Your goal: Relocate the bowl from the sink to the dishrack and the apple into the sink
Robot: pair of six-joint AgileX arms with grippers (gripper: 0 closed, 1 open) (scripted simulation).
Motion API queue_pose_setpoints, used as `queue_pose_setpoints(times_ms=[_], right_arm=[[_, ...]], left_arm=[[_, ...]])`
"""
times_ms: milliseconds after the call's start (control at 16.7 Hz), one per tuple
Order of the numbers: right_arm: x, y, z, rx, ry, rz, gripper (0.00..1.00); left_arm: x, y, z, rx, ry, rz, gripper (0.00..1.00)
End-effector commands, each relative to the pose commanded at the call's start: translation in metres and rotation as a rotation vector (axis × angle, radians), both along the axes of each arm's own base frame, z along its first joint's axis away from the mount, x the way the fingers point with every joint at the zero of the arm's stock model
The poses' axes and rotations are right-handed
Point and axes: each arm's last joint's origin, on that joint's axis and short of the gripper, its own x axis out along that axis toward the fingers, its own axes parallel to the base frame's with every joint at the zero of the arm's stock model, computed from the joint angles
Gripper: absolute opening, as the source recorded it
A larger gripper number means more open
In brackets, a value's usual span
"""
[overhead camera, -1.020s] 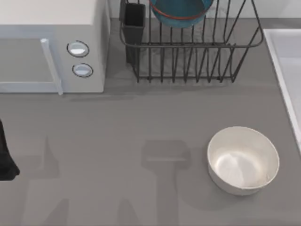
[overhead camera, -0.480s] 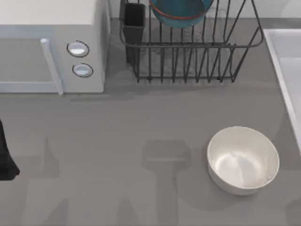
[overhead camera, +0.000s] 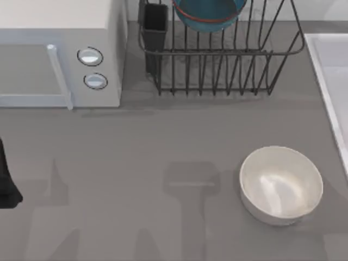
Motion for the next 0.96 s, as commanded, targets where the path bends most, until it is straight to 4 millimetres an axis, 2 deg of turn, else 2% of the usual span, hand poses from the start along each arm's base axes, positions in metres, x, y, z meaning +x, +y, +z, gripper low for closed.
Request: queue_pose_setpoints(times_ms=[180,420,720,960], right_arm=[[-0.038,0.022,0.005,0.007,-0.005,0.006,1.00],[-0.077,0.038,-0.009,0.020,-0.002,0.009,1.00],[-0.095,0.046,-0.032,0.031,0.039,0.010,1.00],[-0.097,0.047,-0.037,0.032,0.049,0.009,1.00]], left_arm=[[0.000,0.000,0.000,0.000,0.000,0.000,1.00],[0.000,0.000,0.000,0.000,0.000,0.000,1.00],[0.000,0.000,0.000,0.000,0.000,0.000,1.00],[0.000,0.000,0.000,0.000,0.000,0.000,1.00]])
